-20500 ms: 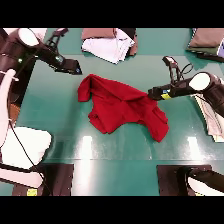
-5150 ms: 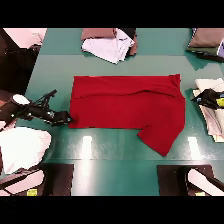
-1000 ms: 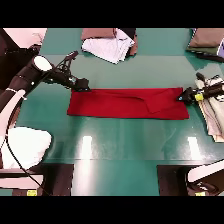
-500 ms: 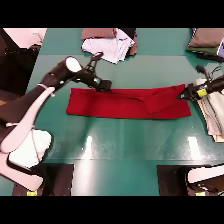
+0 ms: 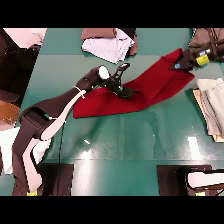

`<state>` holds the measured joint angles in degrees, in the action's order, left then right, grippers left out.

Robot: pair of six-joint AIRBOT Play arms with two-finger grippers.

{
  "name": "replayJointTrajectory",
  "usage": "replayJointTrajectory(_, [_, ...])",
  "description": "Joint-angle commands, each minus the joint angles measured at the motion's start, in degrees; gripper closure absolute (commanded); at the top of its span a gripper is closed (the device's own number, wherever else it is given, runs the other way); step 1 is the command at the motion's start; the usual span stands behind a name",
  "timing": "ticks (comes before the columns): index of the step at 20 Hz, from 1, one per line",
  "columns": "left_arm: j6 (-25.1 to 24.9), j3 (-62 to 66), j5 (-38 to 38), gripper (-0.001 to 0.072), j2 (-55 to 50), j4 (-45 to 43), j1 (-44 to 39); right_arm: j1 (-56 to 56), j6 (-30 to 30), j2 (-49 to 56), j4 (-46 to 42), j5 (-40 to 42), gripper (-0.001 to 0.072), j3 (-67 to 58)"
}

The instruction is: Fold the shirts.

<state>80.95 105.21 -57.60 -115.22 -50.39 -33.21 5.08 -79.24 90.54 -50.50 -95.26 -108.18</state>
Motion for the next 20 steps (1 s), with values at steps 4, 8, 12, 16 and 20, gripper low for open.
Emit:
replayJointTrajectory(4, [1.4,1.2,3.2,0.0682,-2.1,-0.5,-0.9,12.2,-3.5,3.7,0.0,1.1,0.0696,-10.5])
replayJointTrajectory(8, [1.7,1.2,-0.1,0.0682,-1.8,-5.2,0.3,15.4,-0.3,2.9,0.0,5.0,0.0696,-7.1])
replayJointTrajectory(12, [1.6,1.1,-8.1,0.0683,1.0,-9.0,5.5,18.2,1.0,3.3,0.0,9.2,0.0696,-7.1])
replayJointTrajectory(16, [1.5,1.2,-12.8,0.0682,9.1,-18.1,13.2,23.5,3.6,6.0,1.6,13.3,0.0695,-7.1])
replayJointTrajectory(20, [-0.4,1.2,-17.1,0.0682,18.6,-22.2,23.2,31.8,10.3,13.0,12.7,22.1,0.0693,-7.3])
